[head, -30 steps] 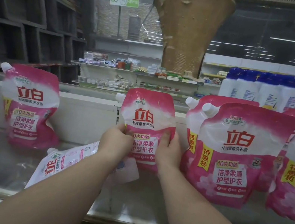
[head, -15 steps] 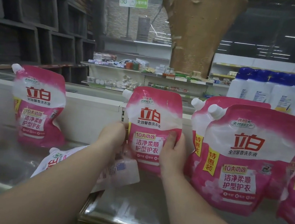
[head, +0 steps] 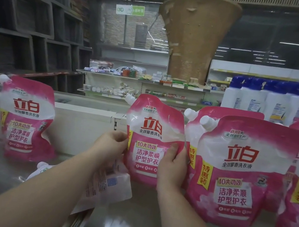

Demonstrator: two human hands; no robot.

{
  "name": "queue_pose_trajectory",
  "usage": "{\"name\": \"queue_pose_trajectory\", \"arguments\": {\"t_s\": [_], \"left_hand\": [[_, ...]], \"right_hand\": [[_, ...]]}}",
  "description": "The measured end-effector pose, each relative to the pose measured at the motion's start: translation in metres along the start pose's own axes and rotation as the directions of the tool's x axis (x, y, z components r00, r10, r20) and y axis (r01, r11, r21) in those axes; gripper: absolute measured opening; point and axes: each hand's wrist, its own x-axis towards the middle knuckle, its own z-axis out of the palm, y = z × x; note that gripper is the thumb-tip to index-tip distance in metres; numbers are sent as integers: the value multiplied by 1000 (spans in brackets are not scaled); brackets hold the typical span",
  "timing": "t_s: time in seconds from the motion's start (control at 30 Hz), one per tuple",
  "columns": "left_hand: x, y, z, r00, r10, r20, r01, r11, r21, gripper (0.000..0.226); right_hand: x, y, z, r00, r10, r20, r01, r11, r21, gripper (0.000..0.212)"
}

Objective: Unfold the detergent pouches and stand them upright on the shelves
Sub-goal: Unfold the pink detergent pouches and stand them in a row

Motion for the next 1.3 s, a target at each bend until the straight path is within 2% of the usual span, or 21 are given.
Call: {"name": "queue_pose_trajectory", "arguments": {"t_s": [0.1,0.2,0.3,0.5,0.7,0.83,1.3], "left_hand": [[7,-3,5,996,25,-85,-16,994,107,23],[7,-4,7,986,41,-161,-15,987,160,27],[7,-3,7,979,65,-191,-27,981,193,26],[11,-5,3,976,64,-208,-23,980,197,24],[10,-6,-2,973,59,-224,-8,974,225,23],[10,-7,-9,971,49,-235,7,973,232,21],[9,-12,-17,960,61,-273,14,964,266,24]], "right_hand": [[3,1,2,1000,20,-3,-20,1000,20,28],[4,2,5,1000,21,-10,-21,999,46,34],[7,1,5,999,45,17,-46,996,72,26],[10,-9,5,991,120,66,-126,987,103,27],[8,-18,6,979,180,99,-191,975,111,47],[9,-19,10,985,162,62,-164,986,41,64],[5,-28,2,962,258,93,-265,962,66,40]]}}
